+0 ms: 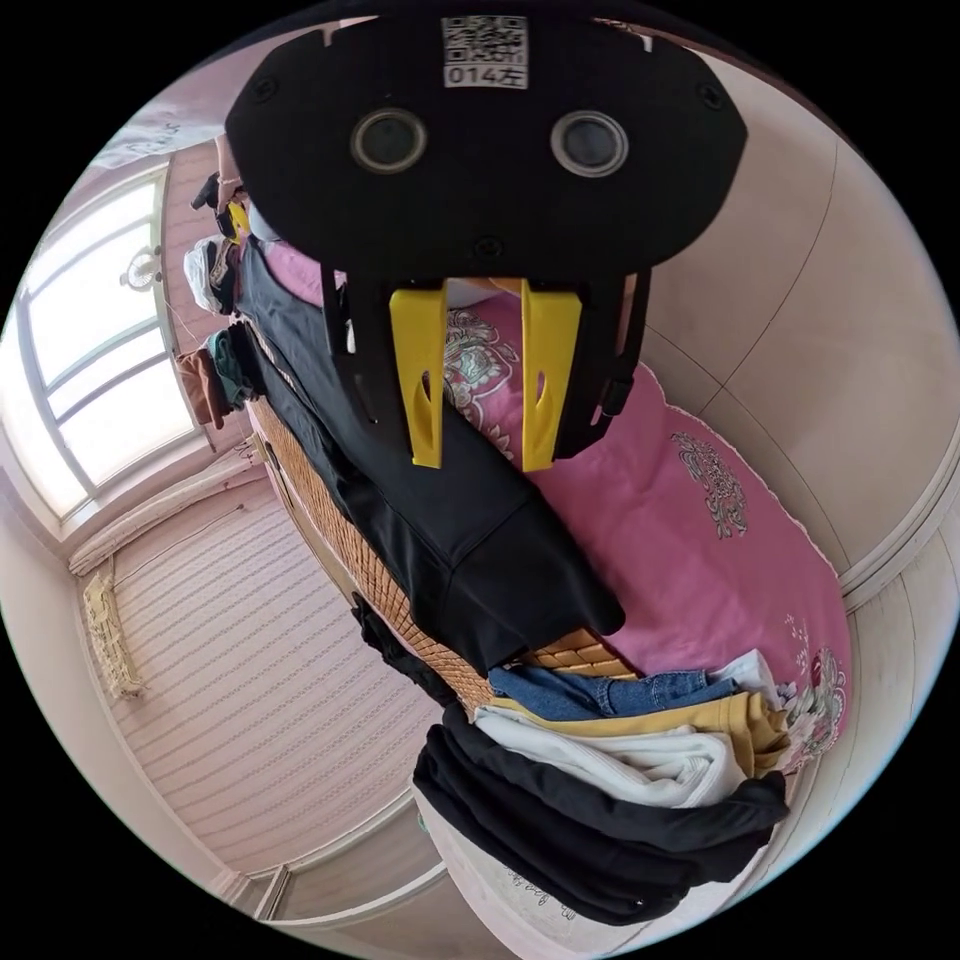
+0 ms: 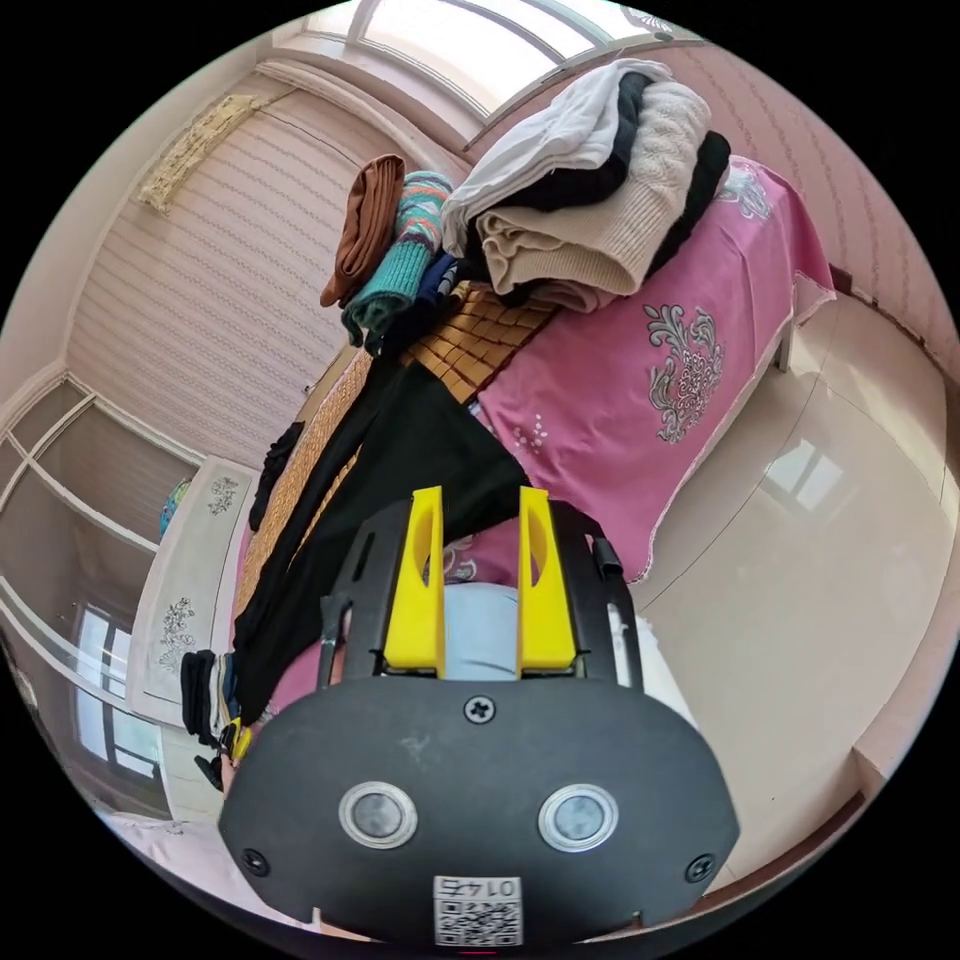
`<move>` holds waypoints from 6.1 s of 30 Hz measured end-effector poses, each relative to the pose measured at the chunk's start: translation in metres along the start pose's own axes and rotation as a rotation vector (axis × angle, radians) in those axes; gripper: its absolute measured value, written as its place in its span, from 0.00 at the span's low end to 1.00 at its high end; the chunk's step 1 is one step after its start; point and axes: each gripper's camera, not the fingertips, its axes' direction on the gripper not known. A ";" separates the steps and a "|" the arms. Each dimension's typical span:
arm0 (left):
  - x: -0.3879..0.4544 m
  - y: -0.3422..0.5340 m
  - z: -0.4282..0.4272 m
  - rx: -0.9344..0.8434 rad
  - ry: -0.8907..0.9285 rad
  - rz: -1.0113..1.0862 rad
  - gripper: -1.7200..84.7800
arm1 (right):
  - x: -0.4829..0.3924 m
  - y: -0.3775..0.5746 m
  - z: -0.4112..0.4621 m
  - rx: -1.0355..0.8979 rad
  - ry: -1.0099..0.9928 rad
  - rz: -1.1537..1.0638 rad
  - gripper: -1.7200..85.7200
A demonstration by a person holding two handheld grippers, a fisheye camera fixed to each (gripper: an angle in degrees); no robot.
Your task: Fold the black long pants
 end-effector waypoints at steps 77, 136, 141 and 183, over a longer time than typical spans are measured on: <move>0.080 -0.153 0.199 -0.012 -0.053 0.075 0.02 | -0.154 -0.181 0.177 -0.170 -0.054 -0.365 0.03; 0.035 -0.067 0.126 -0.027 0.038 0.040 0.02 | -0.123 -0.210 0.163 -0.377 -0.129 -0.410 0.03; 0.075 -0.039 0.122 -0.060 -0.082 0.203 0.07 | -0.094 -0.170 0.111 -0.403 -0.093 -0.430 0.03; 0.847 0.395 0.589 -0.515 0.378 1.702 0.12 | -0.102 -0.214 0.135 -0.133 -0.178 -0.466 0.03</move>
